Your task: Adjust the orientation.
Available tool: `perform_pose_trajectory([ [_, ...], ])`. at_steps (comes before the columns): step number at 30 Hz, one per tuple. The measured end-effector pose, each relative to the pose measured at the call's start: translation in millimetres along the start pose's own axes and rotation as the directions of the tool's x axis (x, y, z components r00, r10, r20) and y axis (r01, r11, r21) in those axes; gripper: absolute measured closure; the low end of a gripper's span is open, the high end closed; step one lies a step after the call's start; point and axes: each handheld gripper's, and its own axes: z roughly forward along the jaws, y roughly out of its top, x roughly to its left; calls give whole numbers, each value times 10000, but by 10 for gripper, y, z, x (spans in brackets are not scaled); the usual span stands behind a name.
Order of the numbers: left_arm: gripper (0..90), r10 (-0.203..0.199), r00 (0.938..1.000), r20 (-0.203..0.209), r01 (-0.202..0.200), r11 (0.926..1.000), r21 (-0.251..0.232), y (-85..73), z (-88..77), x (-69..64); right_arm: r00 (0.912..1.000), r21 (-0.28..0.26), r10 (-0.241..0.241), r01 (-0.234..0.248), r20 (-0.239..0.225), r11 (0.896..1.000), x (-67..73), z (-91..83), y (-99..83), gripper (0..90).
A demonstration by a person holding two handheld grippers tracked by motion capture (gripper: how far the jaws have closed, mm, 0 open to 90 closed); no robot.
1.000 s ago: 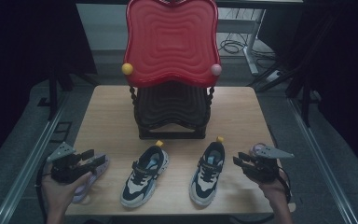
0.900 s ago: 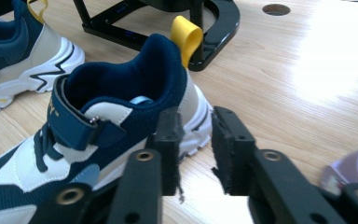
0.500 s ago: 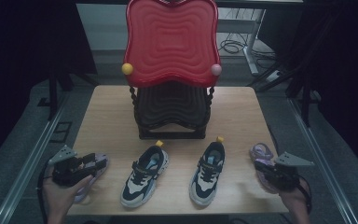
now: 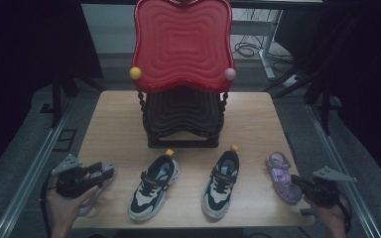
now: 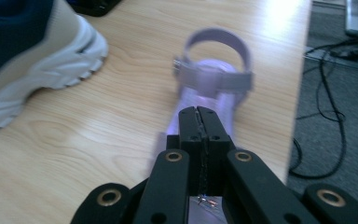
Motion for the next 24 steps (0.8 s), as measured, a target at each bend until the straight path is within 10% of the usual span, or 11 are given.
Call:
perform_pose_trajectory([
  [14,430,118,9999,86,-120,9998,151,-21,92,-68,9943,183,747,-763,762,9969,-366,-84,-242,896],
  [24,430,117,9999,116,-119,9997,199,-33,99,-72,9949,758,581,-645,829,9950,-368,32,-308,896],
])
